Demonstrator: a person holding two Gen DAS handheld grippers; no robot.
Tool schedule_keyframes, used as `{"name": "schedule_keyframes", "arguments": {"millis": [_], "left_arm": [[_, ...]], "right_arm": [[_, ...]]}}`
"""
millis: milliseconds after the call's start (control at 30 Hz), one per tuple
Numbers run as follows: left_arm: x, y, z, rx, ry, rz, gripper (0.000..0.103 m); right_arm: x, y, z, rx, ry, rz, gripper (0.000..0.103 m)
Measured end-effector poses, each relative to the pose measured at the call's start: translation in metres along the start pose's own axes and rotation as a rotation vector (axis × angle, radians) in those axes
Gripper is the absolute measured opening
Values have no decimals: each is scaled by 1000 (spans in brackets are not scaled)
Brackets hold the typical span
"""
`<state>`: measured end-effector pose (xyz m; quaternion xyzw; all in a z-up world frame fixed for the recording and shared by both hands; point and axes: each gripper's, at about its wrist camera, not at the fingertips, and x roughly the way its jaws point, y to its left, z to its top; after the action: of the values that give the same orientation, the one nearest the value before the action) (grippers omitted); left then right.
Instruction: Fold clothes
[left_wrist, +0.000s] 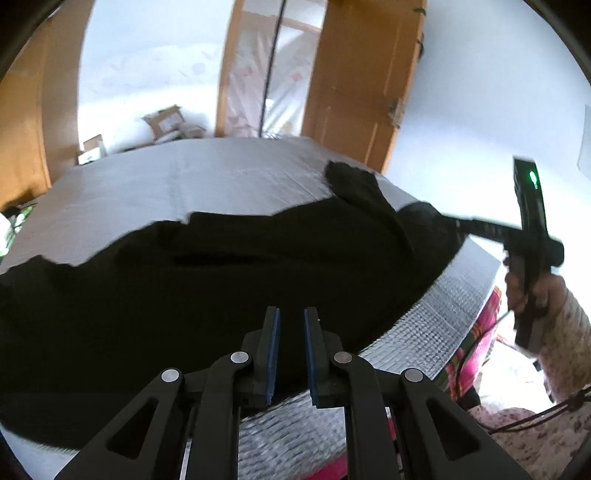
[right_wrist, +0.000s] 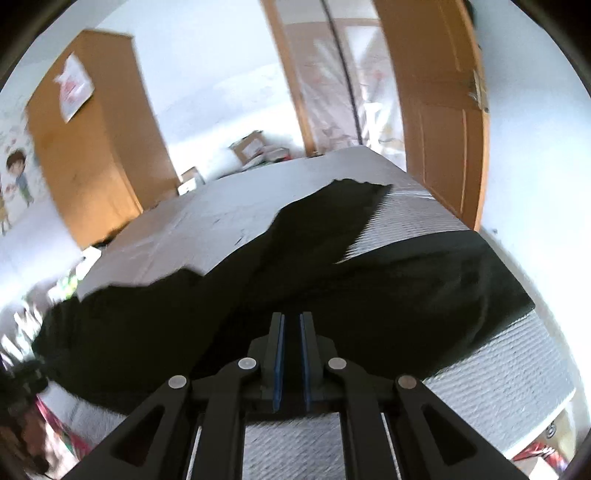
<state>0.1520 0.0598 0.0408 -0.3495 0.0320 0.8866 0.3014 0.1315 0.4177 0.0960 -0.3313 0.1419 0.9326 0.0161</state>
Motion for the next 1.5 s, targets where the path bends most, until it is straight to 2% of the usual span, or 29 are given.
{"name": "schedule_keyframes", "arguments": {"millis": [167, 367, 533, 700, 833, 933, 1000, 1100, 1233, 1367, 1433, 1500], "left_arm": [[22, -9, 5, 10, 31, -24, 14], [37, -16, 12, 7, 41, -47, 14], [49, -18, 14, 6, 63, -48, 14], [55, -13, 13, -14, 79, -41, 14], [60, -9, 13, -28, 100, -41, 14], [61, -9, 13, -33, 104, -41, 14], [61, -8, 13, -32, 105, -41, 14], [62, -6, 14, -45, 112, -41, 14], [61, -9, 18, -58, 116, -42, 14], [64, -14, 45, -109, 128, -158, 17], [67, -20, 63, -114, 120, -201, 25], [73, -28, 82, -106, 121, -219, 27]], "right_arm": [[15, -15, 27, -1, 7, -5, 8], [44, -16, 49, 16, 61, 67, 9], [66, -3, 72, 6, 90, 136, 22], [76, -11, 92, 1, 84, 116, 23], [72, -42, 88, 12, 97, -4, 23], [66, -65, 81, -3, 85, -151, 23], [62, -82, 79, 24, 81, -171, 23], [61, -94, 76, 22, 83, -180, 29], [63, -87, 70, -43, 107, -140, 29], [59, -61, 58, -162, 104, -124, 29], [61, -57, 54, -170, 114, -113, 29], [64, -54, 52, -167, 124, -94, 29]]}}
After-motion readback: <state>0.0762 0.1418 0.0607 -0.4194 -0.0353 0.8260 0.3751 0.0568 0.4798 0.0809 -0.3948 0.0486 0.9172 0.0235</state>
